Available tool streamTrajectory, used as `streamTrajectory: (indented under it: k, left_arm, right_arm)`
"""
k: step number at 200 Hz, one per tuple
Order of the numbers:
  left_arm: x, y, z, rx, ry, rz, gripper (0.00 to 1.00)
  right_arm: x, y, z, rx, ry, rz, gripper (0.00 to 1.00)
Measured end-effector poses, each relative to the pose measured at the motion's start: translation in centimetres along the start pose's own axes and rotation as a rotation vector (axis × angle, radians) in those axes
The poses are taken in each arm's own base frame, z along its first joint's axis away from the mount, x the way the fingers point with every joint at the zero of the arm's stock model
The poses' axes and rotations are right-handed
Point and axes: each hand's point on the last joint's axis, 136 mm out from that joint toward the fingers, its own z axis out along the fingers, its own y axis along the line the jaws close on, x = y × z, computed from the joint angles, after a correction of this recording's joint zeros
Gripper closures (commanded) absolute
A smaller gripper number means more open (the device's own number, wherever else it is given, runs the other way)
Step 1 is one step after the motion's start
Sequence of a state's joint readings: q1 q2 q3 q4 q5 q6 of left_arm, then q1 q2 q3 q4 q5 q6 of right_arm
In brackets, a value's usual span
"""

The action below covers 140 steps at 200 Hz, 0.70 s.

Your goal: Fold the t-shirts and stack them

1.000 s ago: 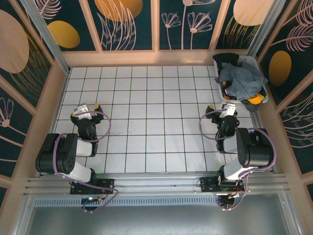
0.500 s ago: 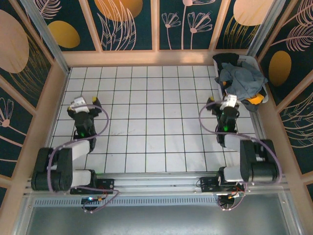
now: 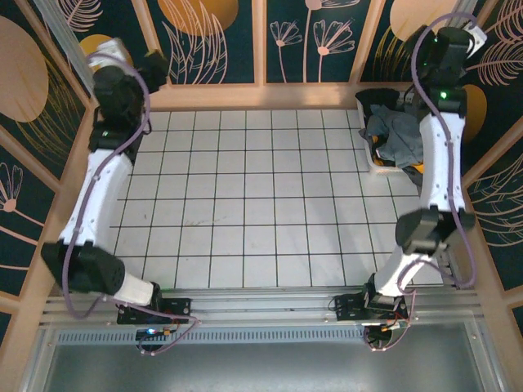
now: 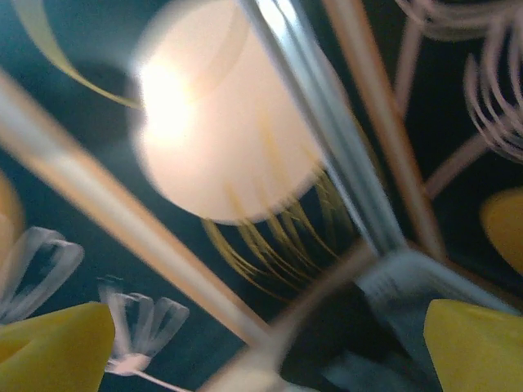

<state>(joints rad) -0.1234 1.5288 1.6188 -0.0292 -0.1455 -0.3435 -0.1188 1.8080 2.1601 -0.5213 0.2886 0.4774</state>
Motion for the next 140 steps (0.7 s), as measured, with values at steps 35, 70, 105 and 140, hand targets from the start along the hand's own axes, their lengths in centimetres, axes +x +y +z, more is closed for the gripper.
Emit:
streamTrajectory:
  k: [35,70,105,140]
  left_arm:
    - [10.6,-6.7,1.2,0.231,0.339,0.025,0.02]
    - [13.2,-11.2,-1.4,0.410,0.461,0.018,0.07]
    - [13.2,-12.2,-2.8,0.465,0.492,0.011,0.13]
    - [12.5,-12.0,-3.7,0.462,0.486,0.011,0.14]
  right_arm:
    - [10.1,-8.5,6.3,0.250,0.321,-0.077,0.02]
    - [16.9,-12.5,7.7,0.314,0.531,-0.100,0.46]
    - [18.0,-12.9,6.8,0.306,0.538,-0.082,1.00]
    - [15.2,-11.2,4.1,0.250,0.435,-0.059,1.00]
